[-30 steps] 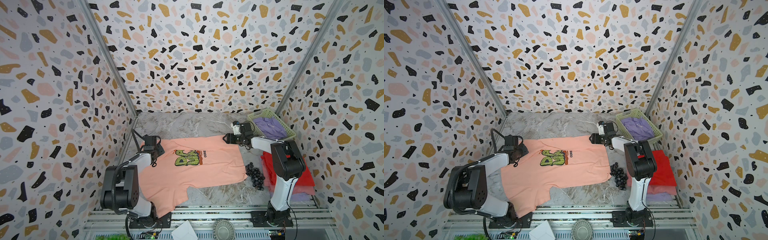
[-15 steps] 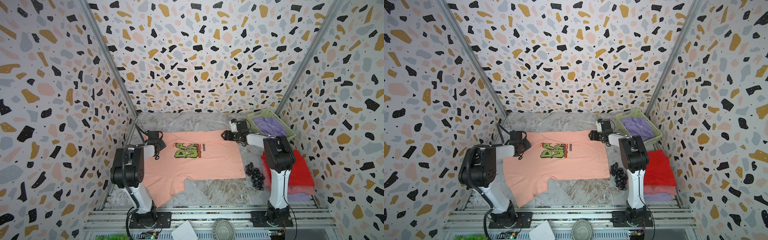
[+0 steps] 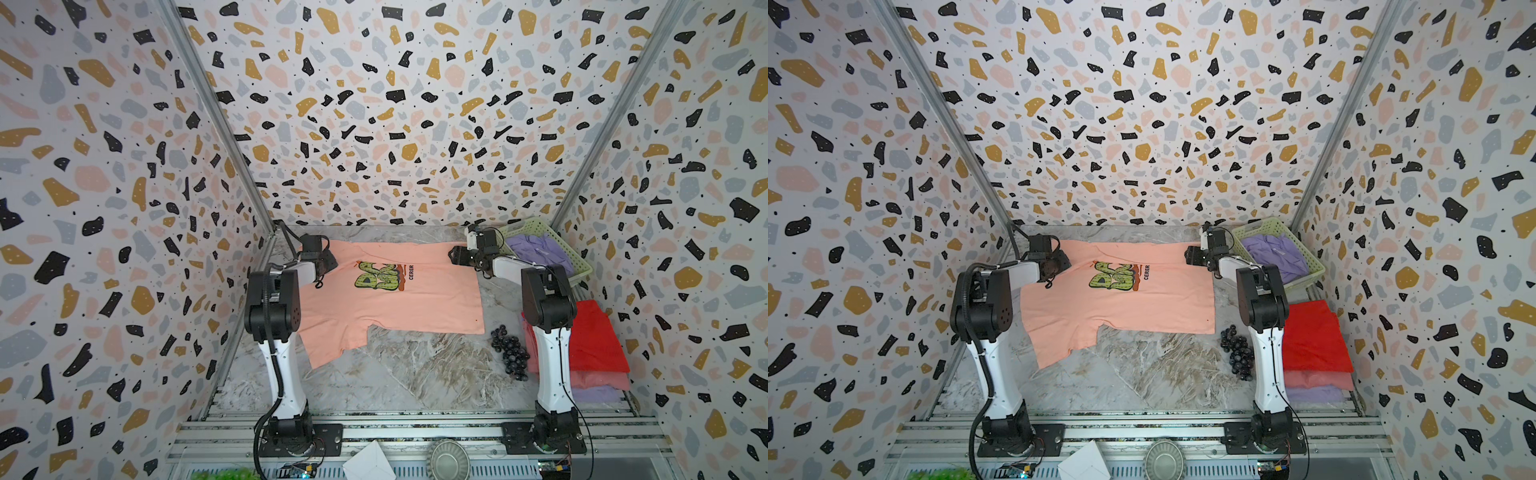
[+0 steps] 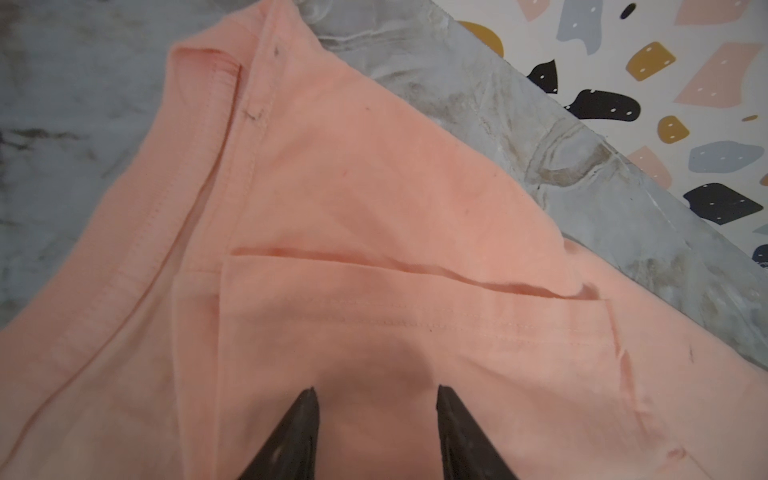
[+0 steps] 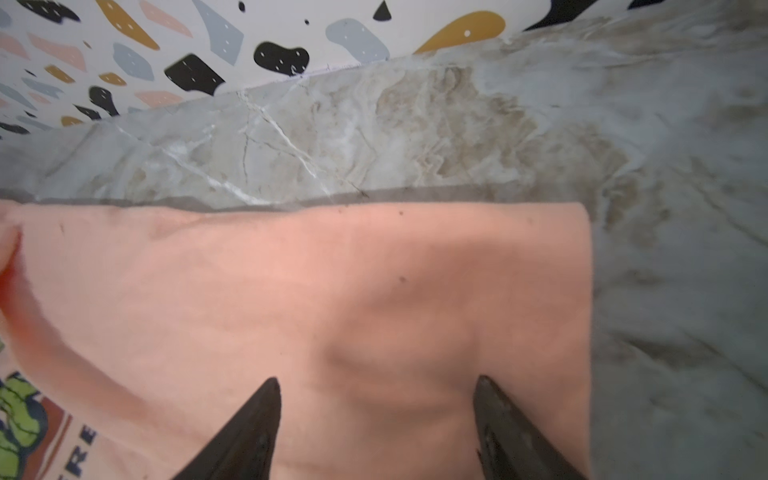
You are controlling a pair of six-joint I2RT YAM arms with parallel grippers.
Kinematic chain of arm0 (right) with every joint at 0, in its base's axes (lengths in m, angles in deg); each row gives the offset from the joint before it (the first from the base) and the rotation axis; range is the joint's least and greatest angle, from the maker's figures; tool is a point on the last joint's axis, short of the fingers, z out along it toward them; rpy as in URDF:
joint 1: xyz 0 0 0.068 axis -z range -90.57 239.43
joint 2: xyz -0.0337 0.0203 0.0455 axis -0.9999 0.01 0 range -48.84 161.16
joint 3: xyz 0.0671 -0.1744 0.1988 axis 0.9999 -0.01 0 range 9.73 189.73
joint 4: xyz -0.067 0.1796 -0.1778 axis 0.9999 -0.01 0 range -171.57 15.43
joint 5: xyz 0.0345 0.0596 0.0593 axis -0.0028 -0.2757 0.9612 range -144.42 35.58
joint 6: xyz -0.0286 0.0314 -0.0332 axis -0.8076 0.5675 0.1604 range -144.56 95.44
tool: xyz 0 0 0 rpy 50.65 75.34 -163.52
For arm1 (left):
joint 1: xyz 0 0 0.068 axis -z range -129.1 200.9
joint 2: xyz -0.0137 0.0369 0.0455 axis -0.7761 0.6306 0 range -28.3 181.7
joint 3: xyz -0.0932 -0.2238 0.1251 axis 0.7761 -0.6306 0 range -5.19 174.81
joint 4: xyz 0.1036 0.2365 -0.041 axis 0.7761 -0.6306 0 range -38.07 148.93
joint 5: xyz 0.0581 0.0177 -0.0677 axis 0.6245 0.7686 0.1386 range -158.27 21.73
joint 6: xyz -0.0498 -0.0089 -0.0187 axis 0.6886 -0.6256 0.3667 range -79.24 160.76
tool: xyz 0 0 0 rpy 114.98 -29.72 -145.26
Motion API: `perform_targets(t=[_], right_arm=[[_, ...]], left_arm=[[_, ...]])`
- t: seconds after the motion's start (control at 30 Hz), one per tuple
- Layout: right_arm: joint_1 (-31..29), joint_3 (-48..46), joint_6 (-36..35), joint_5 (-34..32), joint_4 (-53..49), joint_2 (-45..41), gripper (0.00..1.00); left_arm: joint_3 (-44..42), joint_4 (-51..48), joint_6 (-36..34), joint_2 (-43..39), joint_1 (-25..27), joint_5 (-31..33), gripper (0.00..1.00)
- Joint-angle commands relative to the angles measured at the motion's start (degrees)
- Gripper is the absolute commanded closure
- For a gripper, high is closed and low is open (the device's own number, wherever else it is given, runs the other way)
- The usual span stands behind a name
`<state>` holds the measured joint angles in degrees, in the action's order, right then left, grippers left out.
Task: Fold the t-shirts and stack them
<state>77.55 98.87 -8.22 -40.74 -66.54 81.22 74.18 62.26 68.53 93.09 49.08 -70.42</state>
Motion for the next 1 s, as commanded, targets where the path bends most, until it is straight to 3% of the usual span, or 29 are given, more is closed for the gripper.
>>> perform_targets(t=[0.0,0.17,0.5,0.8,0.97], right_arm=[[-0.03,-5.23,-3.09,-2.62,3.62,-10.36,0.24],[-1.15,-13.76,-0.9,-4.64,0.49,-22.93,0.2],[-2.78,-39.37,9.99,-2.67,-4.57,-47.75,0.16],[-4.69,-53.98,13.71,-4.16,-10.94,-61.87,0.14],[-4.6,-55.65,13.63,-6.15,-13.51,-64.79,0.12]], left_arm=[[-1.56,-0.37,-3.08,-8.11,-0.28,-2.51,0.51],[-10.47,-4.55,-2.17,-18.53,-0.28,3.0,0.49],[-40.82,-11.43,6.94,-46.67,-2.15,10.28,0.47],[-51.52,-28.86,12.88,-67.92,-1.28,12.47,0.45],[-53.24,-31.79,16.51,-70.33,0.46,9.04,0.45]])
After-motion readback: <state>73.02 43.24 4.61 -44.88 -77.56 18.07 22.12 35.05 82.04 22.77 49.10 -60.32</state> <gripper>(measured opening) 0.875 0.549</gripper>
